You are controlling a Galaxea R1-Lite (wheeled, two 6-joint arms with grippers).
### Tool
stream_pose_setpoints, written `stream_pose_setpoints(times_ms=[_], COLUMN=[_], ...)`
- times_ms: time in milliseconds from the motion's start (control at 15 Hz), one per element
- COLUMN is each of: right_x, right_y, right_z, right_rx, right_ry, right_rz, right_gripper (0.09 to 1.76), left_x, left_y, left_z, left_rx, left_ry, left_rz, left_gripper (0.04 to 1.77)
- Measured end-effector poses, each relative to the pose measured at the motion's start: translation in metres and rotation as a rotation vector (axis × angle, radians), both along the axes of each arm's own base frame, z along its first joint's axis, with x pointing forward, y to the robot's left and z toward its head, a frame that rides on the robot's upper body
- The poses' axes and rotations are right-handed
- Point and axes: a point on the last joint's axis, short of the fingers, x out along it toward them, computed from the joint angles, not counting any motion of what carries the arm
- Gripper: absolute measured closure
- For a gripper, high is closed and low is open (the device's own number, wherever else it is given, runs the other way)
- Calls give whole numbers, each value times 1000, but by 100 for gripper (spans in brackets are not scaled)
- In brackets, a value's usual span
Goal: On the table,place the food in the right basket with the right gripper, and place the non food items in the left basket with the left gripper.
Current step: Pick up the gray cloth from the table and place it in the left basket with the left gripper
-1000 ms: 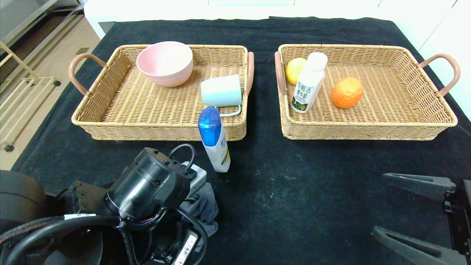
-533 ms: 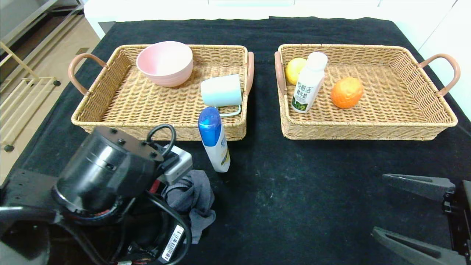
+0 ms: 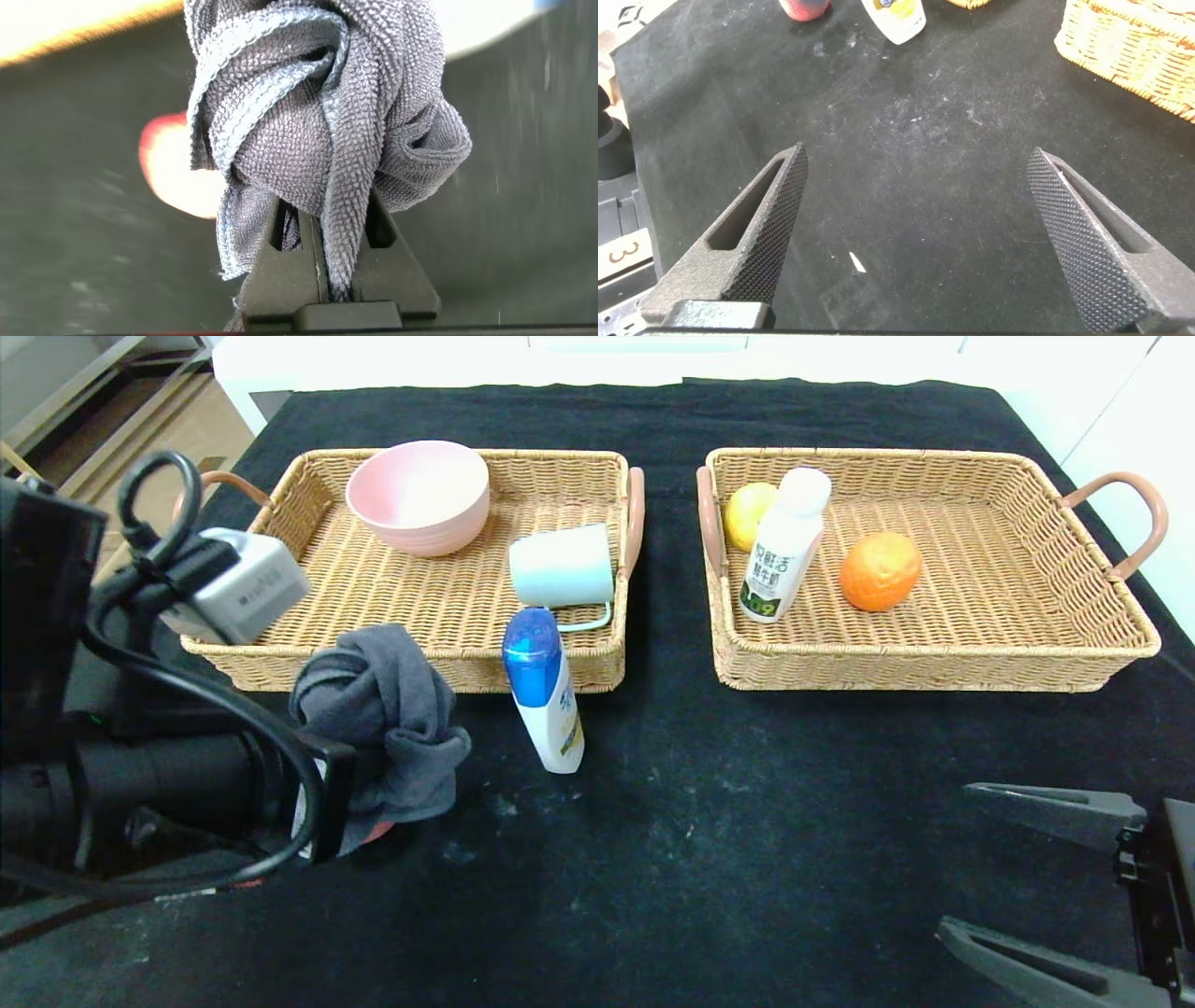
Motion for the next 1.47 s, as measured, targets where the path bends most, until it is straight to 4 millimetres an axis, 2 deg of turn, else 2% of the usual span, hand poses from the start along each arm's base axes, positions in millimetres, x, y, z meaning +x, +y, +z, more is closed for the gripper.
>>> stream_pose_setpoints(times_ms=[200, 400, 533, 733, 1067, 1467], right_x=[1, 1, 1, 1, 1, 1], right_y=[0, 1, 1, 0, 0, 0], right_z=[-1, -1, -1, 0, 2, 2], right_rx=[-1, -3, -2, 0, 3, 6], right_ry=[4, 4, 4, -3, -7, -8], right_rz=[1, 1, 2, -2, -4, -6], right_gripper=[14, 14, 14, 14, 14, 14], left_x=[7, 18, 34, 68, 113, 144], left_y=[15, 25, 30, 36, 39, 38], left_z=[27, 44, 51, 61, 57, 47], left_rx=[-63, -102, -118, -164, -195, -197], left_ry=[-86, -136, -167, -247, -295, -300], left_rz=[80, 145, 195, 236, 250, 273], left_gripper=[162, 162, 162, 162, 162, 162])
